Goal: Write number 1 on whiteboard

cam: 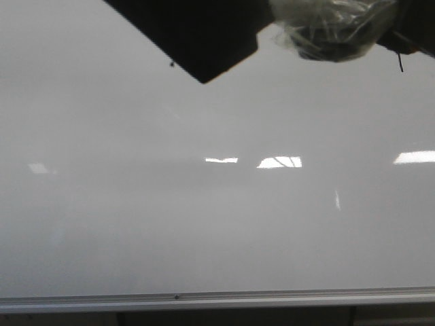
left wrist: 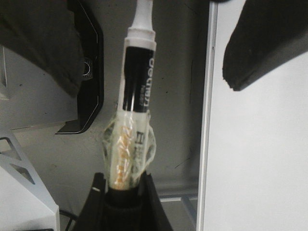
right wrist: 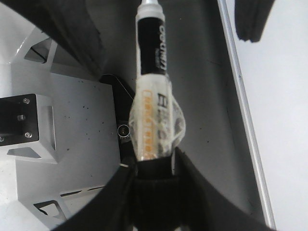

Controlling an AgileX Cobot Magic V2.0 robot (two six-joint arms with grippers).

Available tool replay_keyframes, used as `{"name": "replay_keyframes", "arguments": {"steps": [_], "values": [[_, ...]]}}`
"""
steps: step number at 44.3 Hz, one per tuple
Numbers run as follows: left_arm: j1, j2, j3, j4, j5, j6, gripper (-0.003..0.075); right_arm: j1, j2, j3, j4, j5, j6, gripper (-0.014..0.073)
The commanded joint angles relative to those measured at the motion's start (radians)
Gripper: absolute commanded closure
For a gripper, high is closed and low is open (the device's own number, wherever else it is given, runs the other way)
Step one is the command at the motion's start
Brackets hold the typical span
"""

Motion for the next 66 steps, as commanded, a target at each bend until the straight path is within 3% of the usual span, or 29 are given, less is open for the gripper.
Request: {"name": "replay_keyframes", "arguments": {"steps": [1, 14, 19, 24, 29, 34, 37, 44, 51, 61, 66], "values": [[-0.007, -0.015, -0.035, -0.030, -0.047, 0.003, 0.0206, 0.002, -0.015, -0.033, 0.039, -0.027, -0.010, 0.0571], [-0.007, -0.015, -0.035, -0.043, -0.055, 0.003, 0.0561, 0.002, -0.015, -0.033, 0.037, -0.030, -0.010, 0.0571], [-0.007, -0.015, -0.035, -0.048, -0.072, 0.003, 0.0663, 0.002, -0.015, -0.033, 0.036, -0.039, -0.010, 0.0564], [-0.007, -0.015, -0.035, -0.055, -0.076, 0.003, 0.0736, 0.002, -0.015, -0.033, 0.036, -0.051, -0.010, 0.0447], [-0.005, -0.015, -0.035, -0.055, -0.076, 0.003, 0.0739, 0.001, -0.015, -0.033, 0.036, -0.053, -0.006, 0.0188], [0.009, -0.020, -0.035, -0.027, -0.076, -0.021, 0.0739, -0.004, -0.030, -0.033, -0.018, -0.057, 0.061, 0.0039], [0.030, -0.034, -0.035, 0.020, -0.079, -0.081, 0.0739, -0.024, -0.050, -0.033, -0.068, -0.063, 0.130, 0.0033], [0.089, -0.107, -0.035, 0.259, -0.081, -0.377, 0.0739, -0.114, -0.102, -0.017, -0.193, -0.077, 0.278, 0.0034], [0.149, -0.222, 0.035, 0.488, -0.072, -0.661, 0.0739, -0.235, -0.168, 0.035, -0.224, -0.105, 0.384, 0.0034], [0.324, -0.385, 0.212, 0.779, -0.097, -1.032, 0.0739, -0.312, -0.258, 0.095, -0.224, -0.145, 0.392, 0.0034], [0.437, -0.415, 0.298, 0.835, -0.184, -1.147, 0.0739, -0.313, -0.272, 0.098, -0.224, -0.150, 0.392, 0.0034]]}}
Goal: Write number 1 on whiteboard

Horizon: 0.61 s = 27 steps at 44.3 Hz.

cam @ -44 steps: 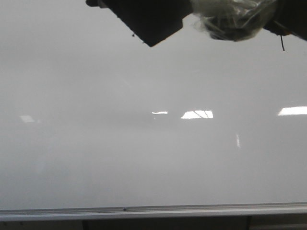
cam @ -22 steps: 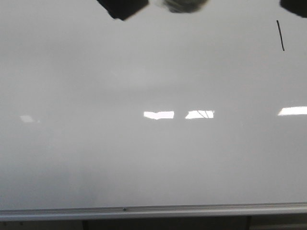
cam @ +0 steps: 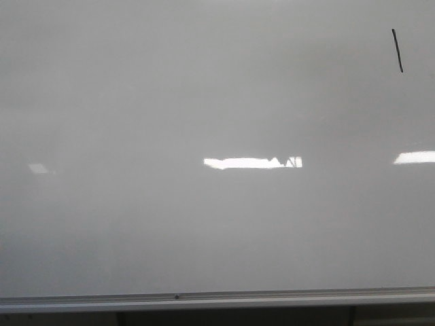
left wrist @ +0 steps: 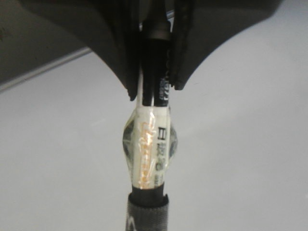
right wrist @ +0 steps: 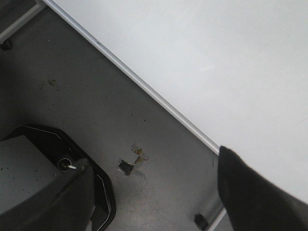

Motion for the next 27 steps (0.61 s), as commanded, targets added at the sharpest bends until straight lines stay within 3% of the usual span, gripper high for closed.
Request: {"name": "replay_keyframes", "arguments": {"steps": [1, 15, 27], "values": [[0.092, -0.027, 0.038, 0.079, -0.137, -0.116, 0.0739, -0.007, -0.015, -0.021, 0.006, -0.061, 0.001, 0.0034], [0.391, 0.092, 0.106, -0.026, -0.454, -0.144, 0.0739, -0.007, -0.015, -0.008, 0.007, -0.088, 0.001, 0.0034], [0.500, 0.291, 0.106, -0.085, -0.657, -0.144, 0.0739, -0.007, -0.015, 0.043, 0.007, -0.117, 0.001, 0.0034]]}}
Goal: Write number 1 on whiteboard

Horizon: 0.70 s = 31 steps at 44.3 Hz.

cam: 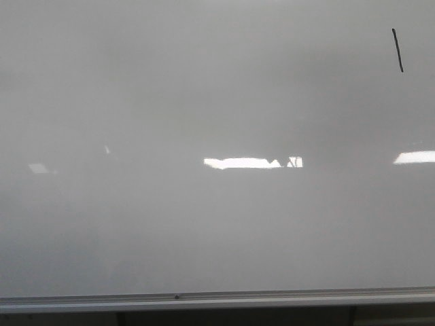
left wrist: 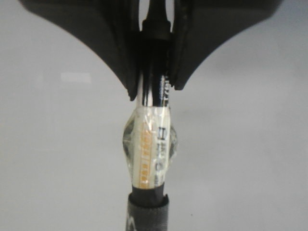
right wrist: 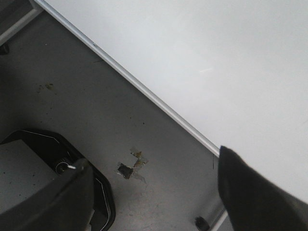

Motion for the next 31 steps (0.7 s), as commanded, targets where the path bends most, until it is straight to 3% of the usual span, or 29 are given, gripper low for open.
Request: {"name": "replay_keyframes", "arguments": {"steps": [1, 19, 23, 31], "values": [[0.012, 0.051, -0.025, -0.003, -0.136, -0.011, 0.0739, -0.007, -0.007, -0.010, 0.007, -0.062, -0.001, 0.0034], [0.012, 0.284, -0.029, -0.008, -0.333, -0.011, 0.0730, -0.007, -0.007, -0.010, 0.007, -0.072, -0.001, 0.0034], [0.012, 0.303, -0.029, -0.006, -0.343, -0.011, 0.0673, -0.007, -0.007, -0.010, 0.007, -0.072, -0.001, 0.0034], [0.012, 0.320, -0.029, 0.017, -0.380, -0.011, 0.0483, -0.007, -0.007, -0.010, 0.010, -0.071, -0.001, 0.0034]]}}
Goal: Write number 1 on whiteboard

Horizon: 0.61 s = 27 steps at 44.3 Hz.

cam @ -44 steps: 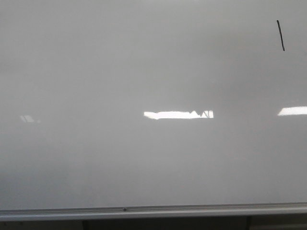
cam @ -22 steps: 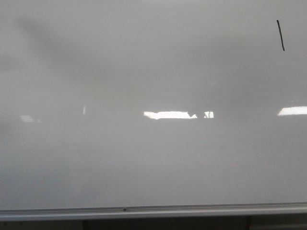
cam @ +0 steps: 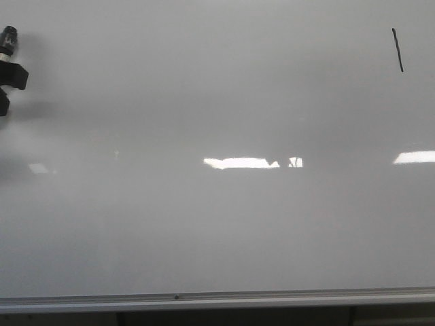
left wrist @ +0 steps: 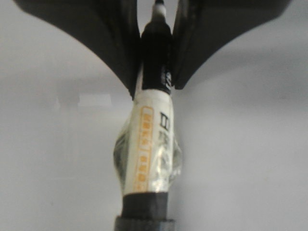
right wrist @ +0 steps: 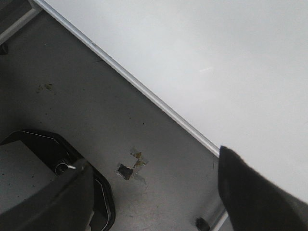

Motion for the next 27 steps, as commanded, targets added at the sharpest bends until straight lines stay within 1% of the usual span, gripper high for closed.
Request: {"name": "replay_keyframes", "arguments": {"steps": [1, 3, 6, 11, 15, 18, 22, 27], "values": [[0.001, -0.024, -0.029, 0.014, -0.081, -0.008, 0.0463, -0.007, -0.007, -0.026, 0.010, -0.050, -0.001, 0.0034], [0.001, -0.024, -0.029, 0.014, -0.088, -0.007, 0.0423, -0.007, -0.007, -0.026, 0.010, -0.050, -0.001, 0.0034], [0.001, -0.024, -0.029, 0.022, -0.097, -0.005, 0.0385, -0.007, -0.007, -0.026, 0.010, -0.051, -0.001, 0.0034], [0.001, -0.024, -0.029, 0.048, -0.096, -0.005, 0.0358, -0.007, -0.007, -0.026, 0.010, -0.055, 0.010, 0.0034], [0.001, -0.046, -0.030, 0.077, -0.050, -0.005, 0.0337, -0.007, -0.007, -0.026, 0.000, -0.048, 0.049, 0.0034], [0.001, -0.083, -0.030, 0.118, 0.016, -0.005, 0.0312, -0.007, -0.009, -0.026, -0.032, -0.047, 0.092, 0.0034], [0.001, -0.154, -0.030, 0.124, 0.106, 0.002, 0.0287, -0.007, -0.009, -0.026, -0.080, -0.052, 0.134, 0.0034], [-0.023, -0.273, -0.030, 0.115, 0.211, 0.073, 0.0287, -0.008, -0.009, -0.026, -0.099, -0.061, 0.184, 0.0034]]}}
